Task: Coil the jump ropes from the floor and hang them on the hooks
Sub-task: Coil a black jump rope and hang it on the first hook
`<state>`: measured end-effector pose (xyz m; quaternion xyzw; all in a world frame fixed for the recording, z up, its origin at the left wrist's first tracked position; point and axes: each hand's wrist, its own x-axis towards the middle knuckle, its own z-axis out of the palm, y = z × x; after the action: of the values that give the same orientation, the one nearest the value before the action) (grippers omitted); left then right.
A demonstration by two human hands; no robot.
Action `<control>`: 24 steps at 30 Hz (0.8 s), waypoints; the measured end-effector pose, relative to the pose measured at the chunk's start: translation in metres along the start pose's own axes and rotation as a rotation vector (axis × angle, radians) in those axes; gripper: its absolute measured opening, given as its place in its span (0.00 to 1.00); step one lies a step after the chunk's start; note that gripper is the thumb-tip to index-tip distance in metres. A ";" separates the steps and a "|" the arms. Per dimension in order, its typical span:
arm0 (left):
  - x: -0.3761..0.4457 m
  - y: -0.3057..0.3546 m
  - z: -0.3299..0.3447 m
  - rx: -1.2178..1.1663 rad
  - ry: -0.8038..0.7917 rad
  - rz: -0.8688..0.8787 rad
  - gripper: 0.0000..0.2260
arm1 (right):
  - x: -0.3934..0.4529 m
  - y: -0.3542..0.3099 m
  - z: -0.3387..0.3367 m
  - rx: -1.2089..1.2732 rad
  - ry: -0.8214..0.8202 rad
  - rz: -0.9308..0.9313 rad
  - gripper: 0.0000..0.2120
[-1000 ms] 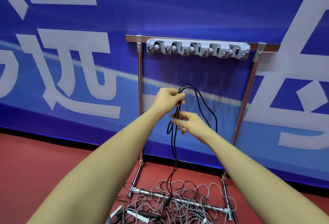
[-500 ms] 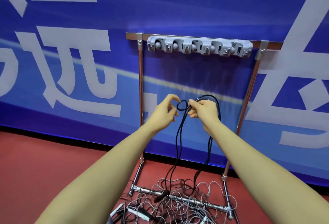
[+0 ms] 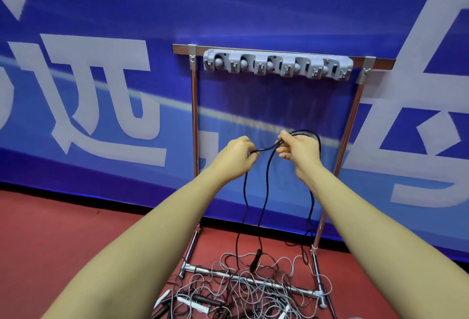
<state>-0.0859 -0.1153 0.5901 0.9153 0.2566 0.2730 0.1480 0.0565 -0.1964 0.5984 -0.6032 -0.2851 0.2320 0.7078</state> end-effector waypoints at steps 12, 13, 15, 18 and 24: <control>0.008 0.026 0.002 -0.639 -0.017 -0.210 0.07 | 0.002 -0.038 0.007 0.333 -0.033 0.062 0.11; 0.011 0.026 0.000 -0.681 0.044 -0.250 0.07 | 0.001 -0.034 0.006 0.291 -0.073 0.066 0.11; 0.018 0.024 -0.004 -0.725 0.160 -0.299 0.08 | -0.002 -0.023 0.005 0.115 -0.194 0.075 0.07; 0.030 0.023 -0.015 -0.681 0.207 -0.306 0.12 | -0.015 0.000 0.002 -0.289 -0.428 0.093 0.11; 0.032 0.025 -0.034 -0.715 0.185 -0.309 0.13 | -0.031 0.024 0.015 -0.430 -0.504 -0.052 0.08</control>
<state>-0.0723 -0.1135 0.6410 0.7282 0.2922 0.4008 0.4730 0.0234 -0.2025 0.5723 -0.6550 -0.5088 0.2905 0.4773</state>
